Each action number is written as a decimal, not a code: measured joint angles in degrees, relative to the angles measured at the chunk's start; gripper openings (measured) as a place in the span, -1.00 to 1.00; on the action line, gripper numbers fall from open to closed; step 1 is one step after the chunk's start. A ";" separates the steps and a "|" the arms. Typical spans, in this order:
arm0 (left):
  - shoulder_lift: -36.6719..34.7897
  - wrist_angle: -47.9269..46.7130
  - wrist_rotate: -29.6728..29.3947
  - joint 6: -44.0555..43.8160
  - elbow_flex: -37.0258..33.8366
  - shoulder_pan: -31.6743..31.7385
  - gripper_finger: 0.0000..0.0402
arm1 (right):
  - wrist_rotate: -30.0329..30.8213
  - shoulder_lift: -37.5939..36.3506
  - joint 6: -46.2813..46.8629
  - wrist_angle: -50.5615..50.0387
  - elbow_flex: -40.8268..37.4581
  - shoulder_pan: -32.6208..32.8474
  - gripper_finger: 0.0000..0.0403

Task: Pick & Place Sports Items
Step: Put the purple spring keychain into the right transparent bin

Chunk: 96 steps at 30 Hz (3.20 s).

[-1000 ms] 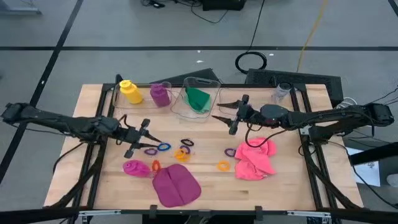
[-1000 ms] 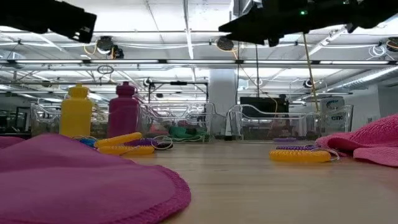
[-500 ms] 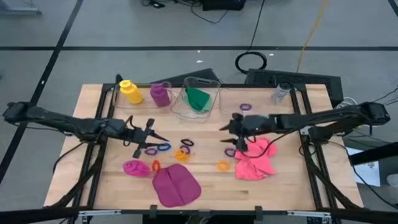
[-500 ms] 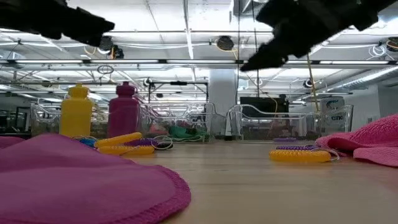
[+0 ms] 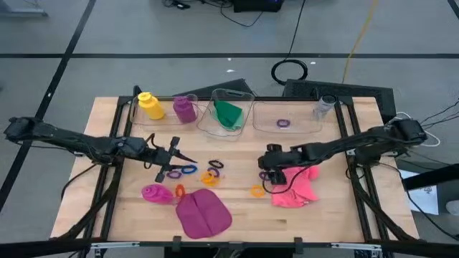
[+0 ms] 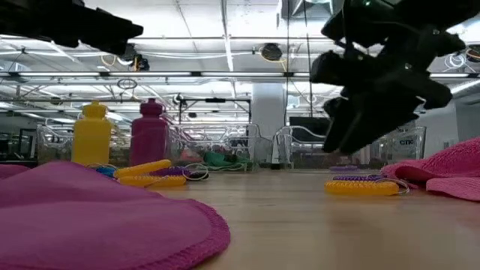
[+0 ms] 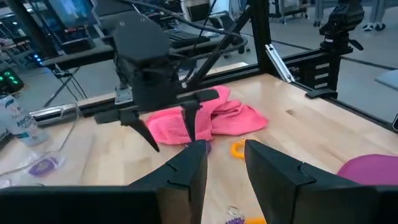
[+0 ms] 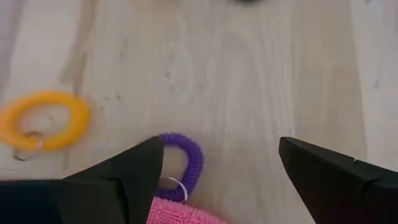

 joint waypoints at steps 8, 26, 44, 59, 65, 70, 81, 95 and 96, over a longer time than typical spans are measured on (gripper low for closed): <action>-0.02 0.02 -0.02 0.00 0.00 0.00 -0.54 | 1.26 0.37 2.77 -1.96 -0.02 0.00 0.22; -0.02 0.00 -0.04 -0.22 -0.02 0.00 -0.54 | 2.70 5.91 2.43 1.54 -1.64 0.00 0.19; -0.02 0.00 -0.04 -0.22 -0.02 0.00 -0.54 | 2.64 6.06 1.21 1.97 -1.66 0.00 -0.91; -0.04 0.02 -0.04 -0.02 -0.04 0.00 -0.54 | 12.48 -5.21 -8.66 9.93 -1.77 0.07 -0.97; -0.02 0.02 -0.04 -0.13 -0.04 0.00 -0.54 | 29.76 -13.86 -14.47 14.10 -1.76 -0.02 -0.99; -0.03 0.02 -0.04 -0.20 -0.04 -0.01 -0.54 | 43.89 -20.08 -15.66 16.39 -1.75 -3.59 -0.99; -0.03 -0.02 -0.04 -0.11 -0.04 0.00 -0.54 | 41.09 -22.21 -1.59 9.83 -1.75 -24.06 -1.00; -0.04 -0.15 -0.04 -0.18 -0.04 -0.02 -0.54 | 15.40 -10.94 7.88 0.94 -1.70 -40.28 -1.00; -0.04 -0.15 -0.04 -0.10 -0.04 0.00 -0.54 | 13.96 -10.10 7.84 0.98 -1.70 -40.80 -1.00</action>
